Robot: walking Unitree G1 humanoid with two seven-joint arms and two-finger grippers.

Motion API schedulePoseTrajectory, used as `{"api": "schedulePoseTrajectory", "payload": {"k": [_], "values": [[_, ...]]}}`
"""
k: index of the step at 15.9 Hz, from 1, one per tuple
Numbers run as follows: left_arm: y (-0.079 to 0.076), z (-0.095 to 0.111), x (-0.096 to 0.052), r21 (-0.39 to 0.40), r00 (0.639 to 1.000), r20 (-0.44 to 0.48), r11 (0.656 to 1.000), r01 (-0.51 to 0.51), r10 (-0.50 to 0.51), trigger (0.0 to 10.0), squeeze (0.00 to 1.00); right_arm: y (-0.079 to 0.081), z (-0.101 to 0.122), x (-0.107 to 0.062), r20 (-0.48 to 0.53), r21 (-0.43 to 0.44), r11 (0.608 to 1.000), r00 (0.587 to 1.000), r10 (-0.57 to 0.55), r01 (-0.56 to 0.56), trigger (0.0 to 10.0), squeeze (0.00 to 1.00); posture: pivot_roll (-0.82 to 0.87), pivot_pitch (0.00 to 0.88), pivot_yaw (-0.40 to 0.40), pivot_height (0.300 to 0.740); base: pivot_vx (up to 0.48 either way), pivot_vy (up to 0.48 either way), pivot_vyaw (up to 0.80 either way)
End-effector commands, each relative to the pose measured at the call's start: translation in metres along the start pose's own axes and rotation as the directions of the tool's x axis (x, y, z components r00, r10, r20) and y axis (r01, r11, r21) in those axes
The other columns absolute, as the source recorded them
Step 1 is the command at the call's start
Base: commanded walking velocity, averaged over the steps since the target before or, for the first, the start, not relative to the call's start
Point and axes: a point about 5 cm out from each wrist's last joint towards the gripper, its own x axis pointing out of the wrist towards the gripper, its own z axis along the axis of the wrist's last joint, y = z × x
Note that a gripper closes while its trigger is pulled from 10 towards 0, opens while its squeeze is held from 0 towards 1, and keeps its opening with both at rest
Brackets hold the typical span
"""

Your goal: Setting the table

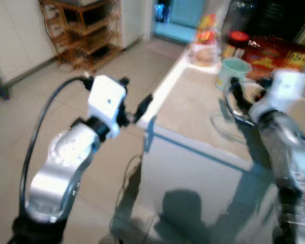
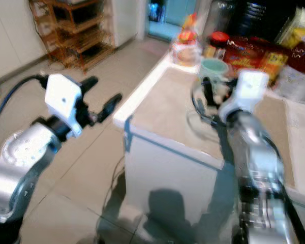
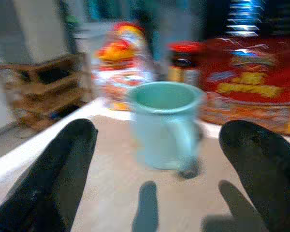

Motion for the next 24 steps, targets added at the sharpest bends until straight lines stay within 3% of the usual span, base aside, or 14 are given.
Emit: {"api": "schedulePoseTrajectory", "payload": {"k": [1,5,9,10,12,17,19,24], "values": [[-0.005,0.0,-0.001,0.0,0.999,-0.006,0.999,0.047,-0.047,10.0,0.0,-0.009,-0.006,0.006,-0.013,0.007,1.0,1.0,-0.027,0.027,10.0,1.0,0.05,0.024,-0.051,0.74,0.0,0.0,0.0],[-0.012,0.005,-0.007,-0.005,0.991,-0.009,0.991,0.135,-0.135,10.0,0.0,-0.015,-0.001,0.026,0.001,0.086,0.996,1.0,0.014,-0.014,10.0,1.0,0.09,0.06,-0.038,0.74,0.0,0.0,0.0],[-0.008,0.009,-0.012,-0.001,0.991,-0.016,0.991,0.134,-0.134,10.0,0.0,-0.016,0.006,0.04,-0.011,0.022,1.0,1.0,0.001,-0.001,10.0,1.0,0.1,0.104,-0.038,0.74,0.0,0.0,0.0],[-0.011,0.01,-0.016,-0.018,0.988,-0.026,0.988,0.154,-0.155,10.0,0.0,-0.02,0.01,0.041,-0.004,-0.009,0.999,0.999,-0.037,0.037,10.0,0.79,0.11,0.122,-0.039,0.74,0.0,0.0,0.0],[-0.016,0.012,-0.02,-0.046,0.982,-0.026,0.981,0.187,-0.189,10.0,0.0,-0.027,0.016,0.042,0.015,-0.016,0.996,0.996,-0.083,0.083,10.0,0.0,0.11,0.149,-0.038,0.74,0.0,0.0,0.0],[-0.007,0.027,-0.018,-0.072,0.993,0.04,0.991,0.114,-0.111,10.0,0.0,-0.023,0.013,0.044,-0.004,0.025,0.999,1.0,-0.029,0.029,10.0,0.0,0.14,0.224,-0.032,0.74,0.0,0.0,0.0],[-0.002,0.04,-0.018,-0.073,0.99,0.09,0.991,0.112,-0.105,10.0,0.0,-0.02,0.015,0.045,0.011,0.032,0.999,1.0,-0.015,0.015,10.0,0.0,0.15,0.254,-0.037,0.74,0.0,0.0,0.0],[-0.004,0.048,-0.019,-0.094,0.986,0.113,0.987,0.131,-0.12,10.0,0.0,-0.012,0.027,0.05,0.058,0.007,0.999,0.998,0.033,-0.034,10.0,0.0,0.16,0.264,-0.045,0.74,0.0,0.0,0.0]]}}
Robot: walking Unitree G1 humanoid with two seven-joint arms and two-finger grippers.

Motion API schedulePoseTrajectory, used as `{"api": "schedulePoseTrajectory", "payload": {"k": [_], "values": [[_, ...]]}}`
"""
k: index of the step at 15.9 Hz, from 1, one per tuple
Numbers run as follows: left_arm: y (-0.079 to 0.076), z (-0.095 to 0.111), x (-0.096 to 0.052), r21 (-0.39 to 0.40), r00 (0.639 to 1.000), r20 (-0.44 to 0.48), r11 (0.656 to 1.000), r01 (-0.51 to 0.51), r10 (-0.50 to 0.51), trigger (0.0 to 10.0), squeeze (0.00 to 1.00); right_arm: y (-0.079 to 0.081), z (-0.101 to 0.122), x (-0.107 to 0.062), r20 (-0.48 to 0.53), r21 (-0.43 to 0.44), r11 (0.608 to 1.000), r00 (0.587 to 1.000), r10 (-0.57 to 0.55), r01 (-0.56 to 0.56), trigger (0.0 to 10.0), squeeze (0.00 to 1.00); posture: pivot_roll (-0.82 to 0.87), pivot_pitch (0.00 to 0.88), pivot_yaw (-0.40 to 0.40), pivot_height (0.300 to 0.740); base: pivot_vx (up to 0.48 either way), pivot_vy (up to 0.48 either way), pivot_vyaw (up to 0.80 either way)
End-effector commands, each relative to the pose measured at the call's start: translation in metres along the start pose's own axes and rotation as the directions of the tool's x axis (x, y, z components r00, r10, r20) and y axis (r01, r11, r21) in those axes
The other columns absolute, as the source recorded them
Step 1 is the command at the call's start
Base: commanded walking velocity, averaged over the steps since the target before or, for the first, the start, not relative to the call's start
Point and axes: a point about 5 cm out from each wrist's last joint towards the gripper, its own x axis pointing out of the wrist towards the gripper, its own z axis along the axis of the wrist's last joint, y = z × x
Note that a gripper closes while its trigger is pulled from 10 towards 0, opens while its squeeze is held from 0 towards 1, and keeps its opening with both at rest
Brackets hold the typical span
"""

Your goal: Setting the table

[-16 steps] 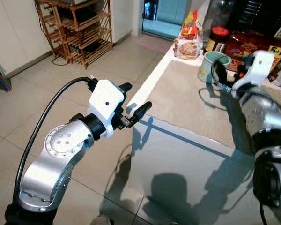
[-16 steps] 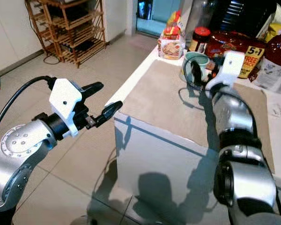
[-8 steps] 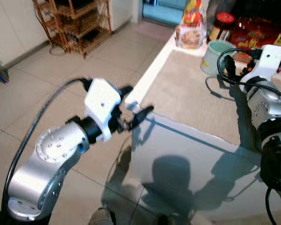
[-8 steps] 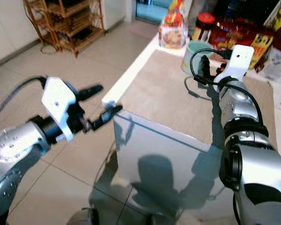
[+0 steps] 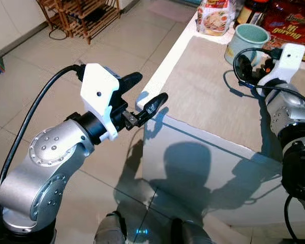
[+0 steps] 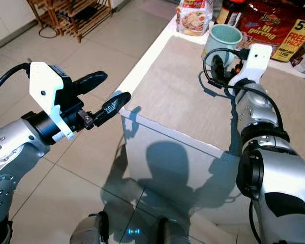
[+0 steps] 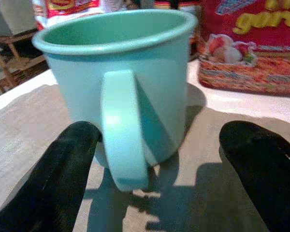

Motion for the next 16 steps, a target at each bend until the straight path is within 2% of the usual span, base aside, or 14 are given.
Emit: {"api": "schedulePoseTrajectory", "payload": {"k": [1,6,7,8,16], "values": [[-0.002,0.005,-0.002,0.007,1.0,0.014,1.0,0.012,-0.012,10.0,0.0,0.001,0.003,0.001,0.013,0.0,1.0,1.0,0.006,-0.006,10.0,0.0,0.16,0.264,-0.045,0.74,0.0,0.0,0.0],[-0.002,0.007,-0.003,0.006,1.0,0.004,1.0,0.012,-0.012,10.0,0.0,0.008,0.01,0.006,0.022,0.002,1.0,0.999,0.025,-0.026,10.0,0.0,0.17,0.258,-0.055,0.74,0.0,0.0,0.0],[-0.002,0.008,-0.003,0.007,1.0,0.005,1.0,0.012,-0.012,10.0,0.0,0.011,0.01,0.006,0.028,0.008,0.999,0.998,0.049,-0.05,1.4,0.0,0.17,0.256,-0.056,0.74,0.0,0.0,0.0],[-0.002,0.008,-0.002,0.009,1.0,0.005,1.0,0.013,-0.013,10.0,0.0,0.012,0.011,0.006,0.033,0.008,0.998,0.997,0.068,-0.068,0.0,0.0,0.17,0.254,-0.058,0.74,0.0,0.0,0.0],[-0.003,0.009,-0.002,0.013,1.0,0.005,1.0,0.027,-0.027,10.0,0.0,0.011,0.01,0.005,0.033,-0.003,0.996,0.996,0.086,-0.086,0.0,0.0,0.17,0.247,-0.057,0.74,0.0,0.0,0.0]]}}
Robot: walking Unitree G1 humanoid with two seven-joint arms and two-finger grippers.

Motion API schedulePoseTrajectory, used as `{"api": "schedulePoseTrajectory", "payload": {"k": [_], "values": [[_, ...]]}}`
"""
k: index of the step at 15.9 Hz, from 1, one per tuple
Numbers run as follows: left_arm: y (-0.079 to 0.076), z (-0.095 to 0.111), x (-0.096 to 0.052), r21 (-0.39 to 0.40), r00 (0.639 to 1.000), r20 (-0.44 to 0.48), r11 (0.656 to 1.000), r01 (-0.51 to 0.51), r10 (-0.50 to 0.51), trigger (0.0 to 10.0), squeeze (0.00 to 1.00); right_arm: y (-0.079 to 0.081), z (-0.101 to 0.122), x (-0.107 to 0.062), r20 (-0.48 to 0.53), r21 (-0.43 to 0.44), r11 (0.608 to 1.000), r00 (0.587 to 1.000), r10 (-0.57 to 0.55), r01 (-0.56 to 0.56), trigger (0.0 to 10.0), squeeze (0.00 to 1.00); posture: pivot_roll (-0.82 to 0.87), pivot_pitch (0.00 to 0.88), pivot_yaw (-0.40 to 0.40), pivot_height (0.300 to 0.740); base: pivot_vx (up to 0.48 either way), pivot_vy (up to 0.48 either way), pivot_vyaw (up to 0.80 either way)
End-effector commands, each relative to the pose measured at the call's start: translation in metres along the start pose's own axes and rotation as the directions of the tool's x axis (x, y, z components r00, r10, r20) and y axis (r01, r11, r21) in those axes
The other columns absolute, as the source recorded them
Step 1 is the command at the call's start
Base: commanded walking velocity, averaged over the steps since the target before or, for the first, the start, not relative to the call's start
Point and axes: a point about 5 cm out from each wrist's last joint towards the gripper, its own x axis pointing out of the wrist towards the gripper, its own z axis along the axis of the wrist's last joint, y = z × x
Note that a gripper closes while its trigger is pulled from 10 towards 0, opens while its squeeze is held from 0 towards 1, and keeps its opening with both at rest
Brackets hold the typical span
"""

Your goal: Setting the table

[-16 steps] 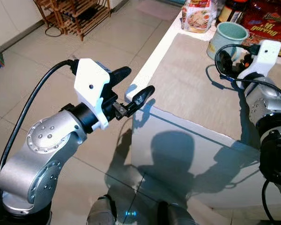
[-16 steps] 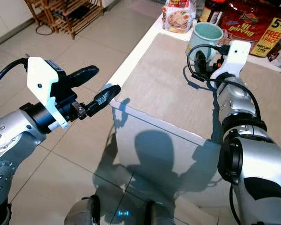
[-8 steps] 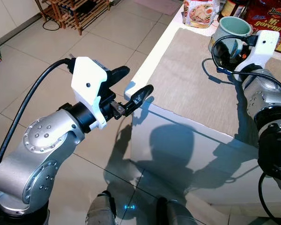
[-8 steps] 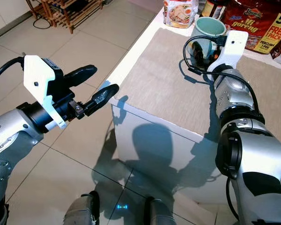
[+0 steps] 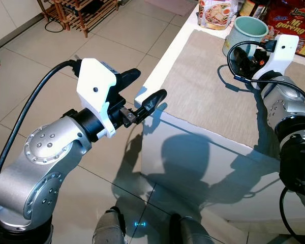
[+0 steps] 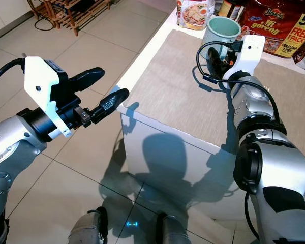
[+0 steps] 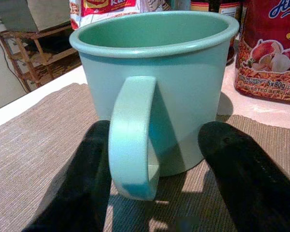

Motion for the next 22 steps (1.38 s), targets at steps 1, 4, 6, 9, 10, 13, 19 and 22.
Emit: {"api": "schedulePoseTrajectory", "payload": {"k": [1,4,6,9,10,13,19,22], "values": [[-0.0064,0.0035,-0.0003,0.01,0.999,0.007,0.999,0.035,-0.035,10.0,0.0,-0.0025,0.0033,-0.0007,0.021,-0.004,1.0,1.0,-0.001,0.001,0.0,0.0,0.17,0.247,-0.057,0.74,0.0,0.0,0.0],[-0.0077,0.0038,0.0009,0.009,0.999,0.01,0.999,0.04,-0.04,10.0,0.0,-0.0022,0.003,-0.0008,0.019,-0.011,1.0,1.0,0.004,-0.004,0.0,0.0,0.17,0.247,-0.057,0.74,0.0,0.0,0.0],[-0.0075,0.0033,0.001,0.006,0.999,0.007,0.999,0.045,-0.045,10.0,0.0,-0.0017,0.0029,-0.0006,0.019,-0.01,1.0,1.0,0.005,-0.005,0.0,0.0,0.17,0.242,-0.057,0.74,0.0,0.0,0.0],[-0.0111,0.0026,0.001,-0.006,0.997,-0.001,0.997,0.078,-0.078,10.0,0.0,-0.0006,0.0021,-0.0004,0.017,-0.01,1.0,1.0,0.009,-0.009,0.0,0.0,0.17,0.239,-0.057,0.74,0.0,0.0,0.0],[-0.0117,0.0023,0.0012,-0.007,0.996,-0.003,0.996,0.085,-0.085,10.0,0.0,-0.0004,0.0017,-0.0004,0.017,-0.01,1.0,1.0,0.01,-0.01,0.0,0.0,0.17,0.237,-0.057,0.74,0.0,0.0,0.0],[-0.0114,0.0013,0.002,-0.007,0.996,-0.009,0.996,0.089,-0.089,10.0,0.0,-0.0001,0.0021,-0.0001,0.017,-0.007,1.0,1.0,0.01,-0.01,0.0,0.0,0.17,0.23,-0.058,0.74,0.0,0.0,0.0],[-0.0104,-0.0007,0.0034,-0.003,0.996,-0.014,0.996,0.092,-0.092,10.0,0.0,0.0011,0.0024,0.0001,0.028,0.006,1.0,0.999,0.02,-0.02,0.0,0.0,0.16,0.206,-0.064,0.74,0.0,0.0,0.0],[-0.0035,-0.0035,0.0042,0.041,0.999,-0.027,0.998,0.043,-0.042,10.0,0.0,0.0022,0.0077,0.0006,0.069,0.017,0.999,0.997,0.035,-0.037,0.0,0.0,0.15,0.18,-0.069,0.74,0.0,0.0,0.0]]}}
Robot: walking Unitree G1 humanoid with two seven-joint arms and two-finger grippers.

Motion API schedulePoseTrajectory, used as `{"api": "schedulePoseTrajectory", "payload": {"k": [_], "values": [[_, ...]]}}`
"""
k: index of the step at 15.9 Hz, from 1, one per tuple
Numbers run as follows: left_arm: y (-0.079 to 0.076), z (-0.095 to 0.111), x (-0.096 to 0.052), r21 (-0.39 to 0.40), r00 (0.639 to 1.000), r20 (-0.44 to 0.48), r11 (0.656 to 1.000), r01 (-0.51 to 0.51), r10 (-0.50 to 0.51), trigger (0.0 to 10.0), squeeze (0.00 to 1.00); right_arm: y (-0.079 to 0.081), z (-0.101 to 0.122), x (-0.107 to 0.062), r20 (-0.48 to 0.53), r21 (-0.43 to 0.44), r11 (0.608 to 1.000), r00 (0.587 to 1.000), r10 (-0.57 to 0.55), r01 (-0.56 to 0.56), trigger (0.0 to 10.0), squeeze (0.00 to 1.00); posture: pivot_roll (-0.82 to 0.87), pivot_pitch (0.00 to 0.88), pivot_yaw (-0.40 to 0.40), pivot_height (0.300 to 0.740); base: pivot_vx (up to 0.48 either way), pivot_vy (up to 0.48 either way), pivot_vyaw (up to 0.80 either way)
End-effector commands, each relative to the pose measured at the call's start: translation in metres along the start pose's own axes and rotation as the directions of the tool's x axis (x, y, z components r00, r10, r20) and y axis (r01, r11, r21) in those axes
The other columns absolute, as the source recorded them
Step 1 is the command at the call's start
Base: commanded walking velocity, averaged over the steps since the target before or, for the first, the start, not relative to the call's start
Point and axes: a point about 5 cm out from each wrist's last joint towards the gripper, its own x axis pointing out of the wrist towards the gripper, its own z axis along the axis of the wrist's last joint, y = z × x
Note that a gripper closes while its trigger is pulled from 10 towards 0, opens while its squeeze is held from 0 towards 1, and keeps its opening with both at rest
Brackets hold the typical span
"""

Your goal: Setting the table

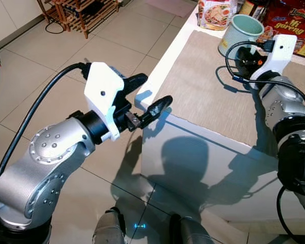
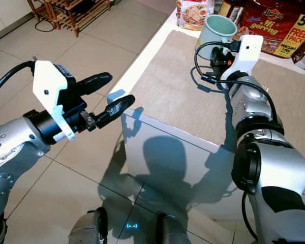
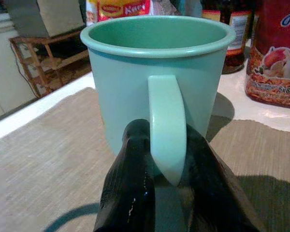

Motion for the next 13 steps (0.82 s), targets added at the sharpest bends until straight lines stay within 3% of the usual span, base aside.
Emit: {"api": "schedulePoseTrajectory", "payload": {"k": [1,4,6,9,10,11,13], "values": [[0.005,-0.004,0.001,0.03,0.999,-0.022,0.999,-0.033,0.033,10.0,0.0,0.0,0.016,0.002,0.085,0.018,1.0,0.996,0.021,-0.022,0.0,0.0,0.13,0.157,-0.07,0.74,0.0,0.0,0.0],[0.018,-0.021,0.0,0.052,0.983,-0.094,0.986,-0.156,0.16,10.0,0.0,0.012,0.048,0.008,0.228,0.017,0.987,0.962,0.15,-0.158,0.0,0.0,0.08,0.083,-0.068,0.74,0.0,0.0,0.0],[0.017,-0.027,0.0,0.049,0.98,-0.093,0.984,-0.173,0.177,10.0,0.0,0.018,0.051,0.006,0.253,-0.006,0.981,0.949,0.188,-0.193,0.0,0.0,0.06,0.054,-0.068,0.74,0.0,0.0,0.0],[0.013,-0.034,0.004,0.037,0.979,-0.092,0.983,-0.18,0.183,10.0,0.0,0.038,0.051,-0.016,0.311,0.024,0.975,0.929,0.201,-0.219,0.0,0.0,0.04,0.006,-0.056,0.74,0.0,0.0,0.0],[0.012,-0.036,0.004,0.037,0.978,-0.094,0.982,-0.183,0.186,10.0,0.0,0.049,0.049,-0.03,0.325,0.028,0.975,0.924,0.2,-0.221,2.7,0.0,0.03,0.0,-0.051,0.74,0.0,0.0,0.0],[0.012,-0.039,0.003,0.042,0.977,-0.098,0.982,-0.184,0.187,10.0,0.0,0.058,0.046,-0.041,0.332,0.04,0.976,0.924,0.191,-0.216,10.0,0.0,0.03,0.0,-0.05,0.74,-0.289,0.0,0.0],[0.011,-0.042,0.003,0.068,0.976,-0.098,0.979,-0.19,0.196,10.0,0.0,0.071,0.042,-0.063,0.337,0.066,0.977,0.927,0.168,-0.201,10.0,0.0,0.02,0.0,-0.049,0.74,-0.289,0.0,0.0]]}}
